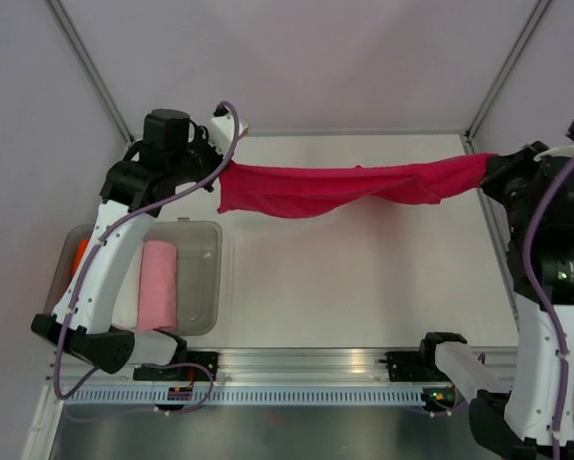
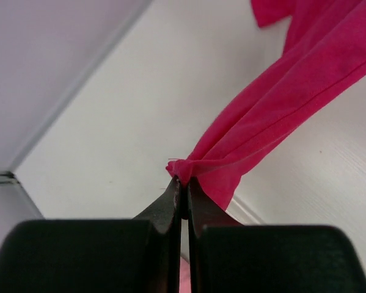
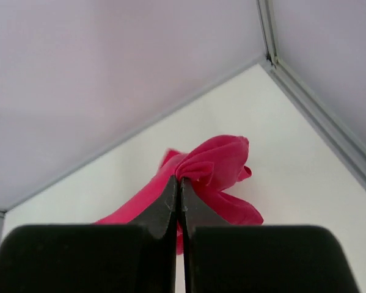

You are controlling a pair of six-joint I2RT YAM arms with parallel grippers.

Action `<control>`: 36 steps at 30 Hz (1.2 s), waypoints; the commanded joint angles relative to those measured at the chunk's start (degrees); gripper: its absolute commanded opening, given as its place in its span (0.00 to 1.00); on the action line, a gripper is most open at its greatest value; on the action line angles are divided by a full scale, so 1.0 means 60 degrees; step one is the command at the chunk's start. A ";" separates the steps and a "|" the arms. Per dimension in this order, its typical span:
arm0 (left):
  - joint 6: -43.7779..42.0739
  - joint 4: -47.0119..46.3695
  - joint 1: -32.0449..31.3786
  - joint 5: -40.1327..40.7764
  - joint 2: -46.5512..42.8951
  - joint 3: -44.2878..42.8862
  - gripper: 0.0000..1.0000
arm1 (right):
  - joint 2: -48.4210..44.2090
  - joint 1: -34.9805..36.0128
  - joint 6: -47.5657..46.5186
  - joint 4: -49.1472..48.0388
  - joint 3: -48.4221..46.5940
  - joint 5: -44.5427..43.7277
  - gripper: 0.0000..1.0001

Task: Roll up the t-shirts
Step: Flatten the tshirt

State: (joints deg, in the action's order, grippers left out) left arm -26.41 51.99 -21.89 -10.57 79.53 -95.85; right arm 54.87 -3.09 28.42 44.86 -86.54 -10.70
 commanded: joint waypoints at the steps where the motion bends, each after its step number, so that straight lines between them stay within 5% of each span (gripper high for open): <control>1: -0.0050 0.0359 -0.0014 0.0414 -0.0919 -0.1147 0.02 | -0.0341 -0.0012 -0.0094 0.1691 -0.1945 -0.0530 0.00; 7: -0.0343 0.0579 -0.0014 0.0340 -0.0848 -0.1983 0.02 | -0.0093 0.0003 -0.0211 0.2002 -0.3141 -0.0765 0.00; 15: -0.0154 0.0316 0.0001 0.0253 0.1797 -0.3370 0.02 | 0.1501 0.0003 -0.0342 0.0288 -0.2362 -0.0415 0.00; 18: 0.0168 0.0110 0.0074 0.0486 0.3276 -0.4865 0.02 | 0.3272 0.0003 -0.0416 -0.0108 -0.3794 -0.0297 0.00; 21: 0.0783 -0.0065 0.0249 0.0924 0.4379 -0.6895 0.02 | 0.5468 -0.0012 -0.0416 0.0007 -0.6486 -0.0034 0.00; 22: 0.1089 -0.0240 0.0279 0.1071 0.4875 -0.7297 0.02 | 0.6648 -0.0026 -0.0286 0.0487 -0.8466 0.0271 0.00; 25: 0.1631 -0.1220 0.0513 0.1336 0.4882 -0.7522 0.02 | 0.7961 -0.0143 0.0008 0.0582 -1.1136 0.0859 0.00; 29: 0.1517 -0.1882 0.0557 0.1031 0.4383 -0.6630 0.02 | 0.6008 -0.0523 0.0228 -0.1948 -0.7591 0.0861 0.00; 34: 0.0976 -0.1882 0.0558 0.0255 0.3871 -0.4525 0.02 | 0.4744 -0.0730 -0.0342 -0.1661 -0.5153 0.0815 0.00; 36: 0.0712 -0.1883 0.0558 -0.0039 0.3738 -0.3687 0.02 | 0.3720 -0.0715 -0.0358 -0.2099 -0.2724 0.0817 0.00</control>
State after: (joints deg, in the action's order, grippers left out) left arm -20.32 41.93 -18.50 -7.25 103.11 -123.72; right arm 82.76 -7.49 27.64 36.51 -114.54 -6.24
